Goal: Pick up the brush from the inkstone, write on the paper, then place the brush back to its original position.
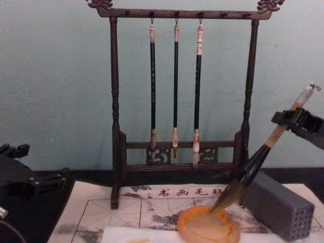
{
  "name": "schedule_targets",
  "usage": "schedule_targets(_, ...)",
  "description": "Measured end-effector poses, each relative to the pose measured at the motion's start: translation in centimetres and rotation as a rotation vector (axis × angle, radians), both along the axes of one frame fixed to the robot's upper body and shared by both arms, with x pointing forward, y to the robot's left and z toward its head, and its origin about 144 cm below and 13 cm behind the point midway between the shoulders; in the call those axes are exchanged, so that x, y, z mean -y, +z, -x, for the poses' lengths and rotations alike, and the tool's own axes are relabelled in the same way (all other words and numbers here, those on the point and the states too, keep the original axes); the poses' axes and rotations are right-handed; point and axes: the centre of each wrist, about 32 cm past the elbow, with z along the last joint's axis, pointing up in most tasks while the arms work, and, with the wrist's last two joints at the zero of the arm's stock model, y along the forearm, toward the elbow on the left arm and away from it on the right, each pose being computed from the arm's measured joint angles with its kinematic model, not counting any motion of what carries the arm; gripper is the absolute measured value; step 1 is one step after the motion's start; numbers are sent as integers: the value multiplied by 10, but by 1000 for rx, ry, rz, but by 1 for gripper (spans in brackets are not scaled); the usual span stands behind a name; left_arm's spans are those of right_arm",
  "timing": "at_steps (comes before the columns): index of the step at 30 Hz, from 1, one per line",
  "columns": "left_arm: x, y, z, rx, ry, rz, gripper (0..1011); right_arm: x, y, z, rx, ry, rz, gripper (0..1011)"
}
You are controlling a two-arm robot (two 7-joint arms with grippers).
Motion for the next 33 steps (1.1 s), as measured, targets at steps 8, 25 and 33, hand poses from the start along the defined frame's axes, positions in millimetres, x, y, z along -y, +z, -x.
schedule_targets(8,0,0,0,0,0,0,1001,-2,1,8,98,20,85,195)
schedule_targets(25,0,0,0,0,0,0,1001,-3,2,27,199,65,167,195)
schedule_targets(33,0,0,0,0,0,0,1001,5,7,42,233,91,184,195)
